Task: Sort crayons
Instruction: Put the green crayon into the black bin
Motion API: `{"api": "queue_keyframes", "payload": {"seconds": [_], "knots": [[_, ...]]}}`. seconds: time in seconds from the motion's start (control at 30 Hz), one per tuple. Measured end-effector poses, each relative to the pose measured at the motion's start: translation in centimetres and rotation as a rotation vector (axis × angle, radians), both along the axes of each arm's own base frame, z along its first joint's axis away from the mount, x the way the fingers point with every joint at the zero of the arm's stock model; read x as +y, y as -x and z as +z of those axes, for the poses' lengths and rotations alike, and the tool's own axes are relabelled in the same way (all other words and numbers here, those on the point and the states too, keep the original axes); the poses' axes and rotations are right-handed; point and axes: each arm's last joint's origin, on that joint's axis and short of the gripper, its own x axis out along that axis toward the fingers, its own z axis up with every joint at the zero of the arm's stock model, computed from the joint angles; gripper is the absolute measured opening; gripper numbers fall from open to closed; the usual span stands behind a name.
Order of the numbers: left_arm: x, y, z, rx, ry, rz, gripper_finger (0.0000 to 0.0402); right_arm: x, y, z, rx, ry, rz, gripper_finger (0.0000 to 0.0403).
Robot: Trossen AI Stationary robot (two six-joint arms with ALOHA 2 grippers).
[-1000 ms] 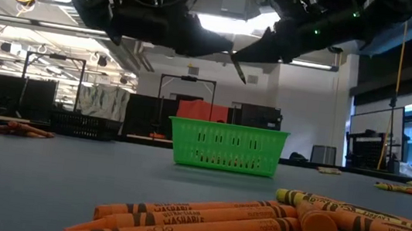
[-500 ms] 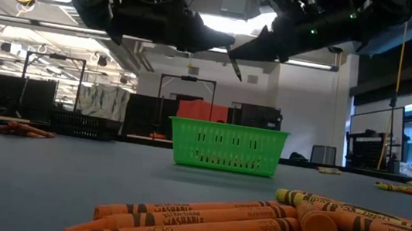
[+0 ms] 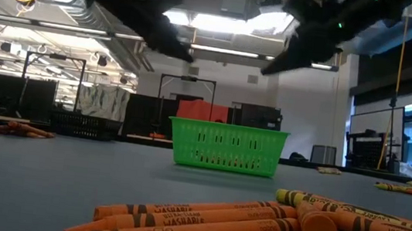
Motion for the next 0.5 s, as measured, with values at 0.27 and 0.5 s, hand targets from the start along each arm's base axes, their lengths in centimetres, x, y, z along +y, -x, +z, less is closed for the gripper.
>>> {"api": "queue_keyframes", "payload": {"seconds": [0.27,0.5], "knots": [[2.7,4.6,0.5,0.322,-0.075,0.420,0.0007,0.0,1.2,-2.7,0.078,-0.050,-0.060,0.0167],[7.3,7.0,-1.4,0.444,0.013,0.616,0.0007,0.0,1.2,-2.8,0.075,-0.063,-0.070,0.0167]]}}
